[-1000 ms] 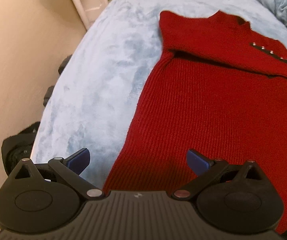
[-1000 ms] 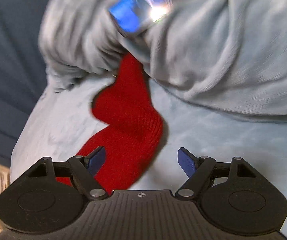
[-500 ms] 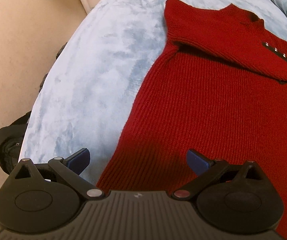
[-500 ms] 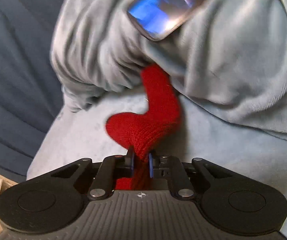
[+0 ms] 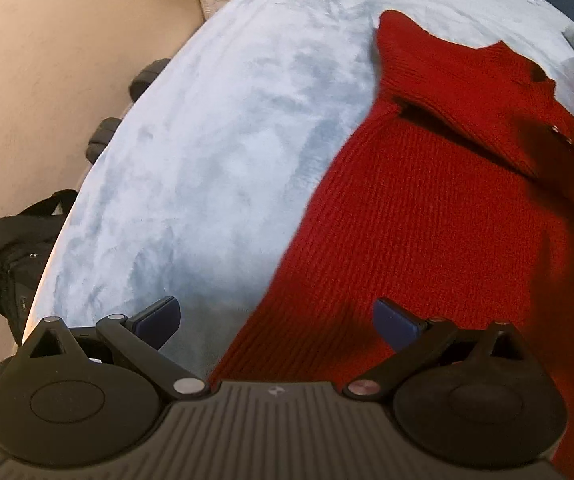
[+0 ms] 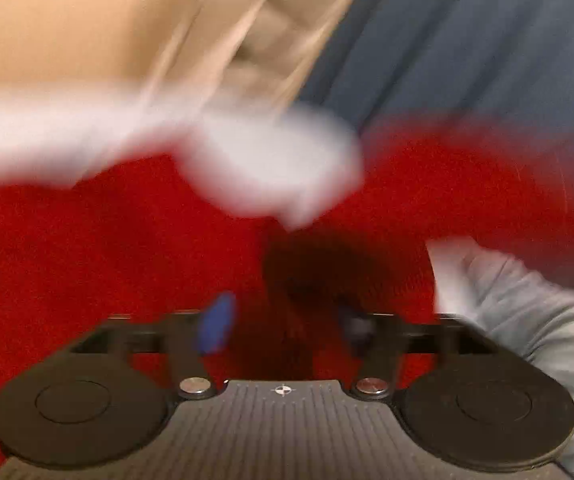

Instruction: Fold small clothes

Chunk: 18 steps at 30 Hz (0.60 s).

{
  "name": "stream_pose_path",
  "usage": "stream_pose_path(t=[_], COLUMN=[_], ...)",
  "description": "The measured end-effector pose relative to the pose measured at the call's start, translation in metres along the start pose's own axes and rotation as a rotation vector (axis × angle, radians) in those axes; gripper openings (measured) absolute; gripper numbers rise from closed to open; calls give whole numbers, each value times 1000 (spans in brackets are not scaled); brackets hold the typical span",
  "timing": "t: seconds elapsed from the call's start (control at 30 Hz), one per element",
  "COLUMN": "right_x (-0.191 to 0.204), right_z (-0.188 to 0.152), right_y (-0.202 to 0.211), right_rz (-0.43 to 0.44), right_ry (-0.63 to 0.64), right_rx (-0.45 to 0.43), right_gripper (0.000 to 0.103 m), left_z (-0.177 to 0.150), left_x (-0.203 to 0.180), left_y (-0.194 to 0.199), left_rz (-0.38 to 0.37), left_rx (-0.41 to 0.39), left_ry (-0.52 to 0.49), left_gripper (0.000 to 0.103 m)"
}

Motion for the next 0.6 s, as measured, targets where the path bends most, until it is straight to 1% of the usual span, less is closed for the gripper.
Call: stream_pose_path(t=[0.03, 0.07, 0.13, 0.17, 0.27, 0.33, 0.43, 0.53, 0.6], right_x=[1, -6, -29, -43, -72, -84, -110, -140, -157], right_z=[-13, -24, -42, -49, -65, -70, -67, -51, -39], right_y=[3, 8, 19, 23, 33, 42, 42, 22, 1], right_rz=[-7, -8, -20, -21, -57, -92, -94, -71, -76], right_ry=[-28, -85, -222, -289, -403, -458, -576, -710, -758], right_rx=[17, 25, 62, 76, 122, 113, 77, 32, 13], right_gripper=[70, 73, 78, 79, 79, 79, 79, 80, 81], left_z=[0, 0, 1, 1, 2, 4, 16, 51, 79], left_x=[1, 3, 6, 6, 1, -6, -23, -36, -42], left_y=[2, 3, 0, -2, -9, -10, -11, -23, -42], left_rz=[1, 14, 51, 56, 17, -3, -53, -88, -132], left_rx=[-11, -28, -44, -45, -27, -28, -91, -222, -231], left_ry=[-11, -26, -42, -45, -30, -40, -102, -156, -154], left_gripper=[103, 103, 103, 103, 103, 103, 103, 103, 103])
Point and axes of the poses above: each gripper's, at about its wrist camera, not at the fingertips, and y roughly against the way its jaws point, x to its left, z to its top, the point moved 5 cm from there along -y, roughly the way its jaws point, and after that the axes turned 4 degrees about -y, right-handed, at the moved point
